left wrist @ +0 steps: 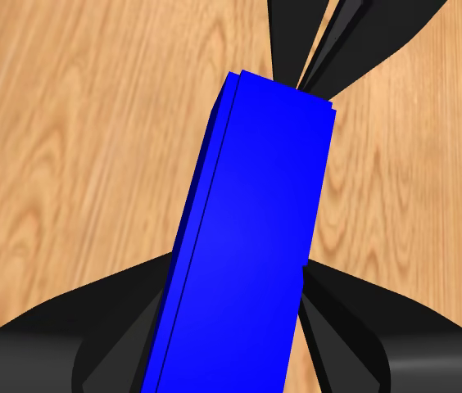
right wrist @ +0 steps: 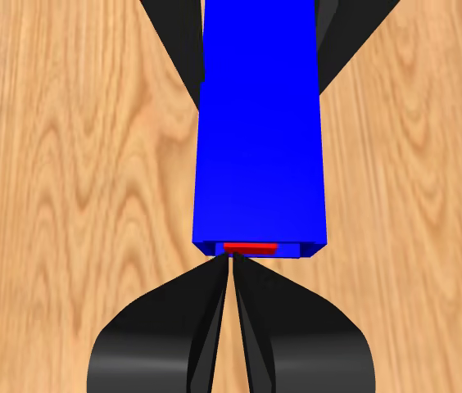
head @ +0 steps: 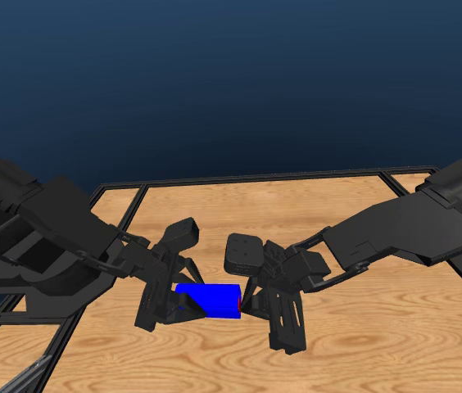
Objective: Insert peg into socket
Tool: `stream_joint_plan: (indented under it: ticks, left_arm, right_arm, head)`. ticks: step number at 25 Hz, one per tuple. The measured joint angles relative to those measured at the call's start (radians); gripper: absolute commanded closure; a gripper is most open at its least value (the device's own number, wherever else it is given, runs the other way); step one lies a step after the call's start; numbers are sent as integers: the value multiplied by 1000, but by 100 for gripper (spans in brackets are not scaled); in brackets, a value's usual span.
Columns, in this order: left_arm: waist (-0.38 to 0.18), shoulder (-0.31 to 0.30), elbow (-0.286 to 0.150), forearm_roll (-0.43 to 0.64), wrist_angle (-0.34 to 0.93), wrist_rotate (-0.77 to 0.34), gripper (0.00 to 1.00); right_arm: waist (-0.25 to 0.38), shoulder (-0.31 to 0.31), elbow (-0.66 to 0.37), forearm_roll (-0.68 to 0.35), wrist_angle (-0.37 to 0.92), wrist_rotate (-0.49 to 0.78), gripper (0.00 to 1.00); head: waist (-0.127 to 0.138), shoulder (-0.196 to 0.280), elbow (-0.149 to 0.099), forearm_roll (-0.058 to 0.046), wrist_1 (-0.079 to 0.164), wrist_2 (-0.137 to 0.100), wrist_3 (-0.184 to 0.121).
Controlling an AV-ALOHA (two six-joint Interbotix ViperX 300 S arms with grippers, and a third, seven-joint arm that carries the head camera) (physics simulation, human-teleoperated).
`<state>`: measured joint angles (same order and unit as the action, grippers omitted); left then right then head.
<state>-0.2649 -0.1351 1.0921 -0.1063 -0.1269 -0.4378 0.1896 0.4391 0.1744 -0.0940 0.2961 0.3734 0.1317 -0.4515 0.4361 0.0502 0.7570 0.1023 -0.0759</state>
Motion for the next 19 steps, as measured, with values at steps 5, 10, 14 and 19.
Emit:
stream_joint_plan:
  ticks: [5, 10, 14, 19]
  left_arm:
    - [-3, -2, 5, -3, 2, 2, 100]
    - [-1, -2, 7, -5, -3, 0, 100]
    - [-2, -5, 12, -7, -4, -4, 100]
    - [-1, -6, 15, -4, 1, -6, 100]
  right_arm:
    - [-1, 16, -23, -1, 0, -6, 100]
    - [-6, 15, -4, 2, 3, 6, 100]
    - [-9, -13, 49, 3, 6, 27, 100]
    - [-11, -70, 122, 3, -22, 58, 100]
  head:
    - [8, 0, 0, 2, -1, 0, 0]
    - [13, 0, 0, 2, -4, -1, -3]
    - [13, 0, -1, 2, -8, 0, -4]
    - [6, 0, -2, 0, -14, 1, -3]
